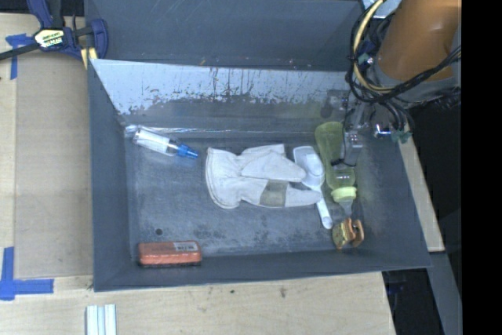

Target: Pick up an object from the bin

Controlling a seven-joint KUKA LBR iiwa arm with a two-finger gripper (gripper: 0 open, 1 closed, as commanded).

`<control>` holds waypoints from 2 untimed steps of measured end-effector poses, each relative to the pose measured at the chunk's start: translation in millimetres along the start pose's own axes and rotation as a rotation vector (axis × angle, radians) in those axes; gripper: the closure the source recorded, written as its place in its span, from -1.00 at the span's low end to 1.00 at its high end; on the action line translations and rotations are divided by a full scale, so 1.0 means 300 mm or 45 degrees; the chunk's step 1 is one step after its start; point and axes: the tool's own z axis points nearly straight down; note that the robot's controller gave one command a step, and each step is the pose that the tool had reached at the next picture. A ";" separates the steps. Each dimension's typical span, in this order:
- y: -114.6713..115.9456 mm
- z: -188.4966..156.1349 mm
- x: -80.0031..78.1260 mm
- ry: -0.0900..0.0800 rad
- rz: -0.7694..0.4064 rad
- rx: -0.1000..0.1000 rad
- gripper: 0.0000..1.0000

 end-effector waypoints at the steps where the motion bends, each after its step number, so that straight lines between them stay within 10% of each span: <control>1: 0.001 -0.017 -0.006 -0.011 -0.002 0.001 -1.00; 2: 0.051 0.118 -0.021 -0.016 -0.107 0.003 -1.00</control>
Offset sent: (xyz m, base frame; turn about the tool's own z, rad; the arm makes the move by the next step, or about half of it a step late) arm 0.0070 0.0302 -0.0737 -0.1550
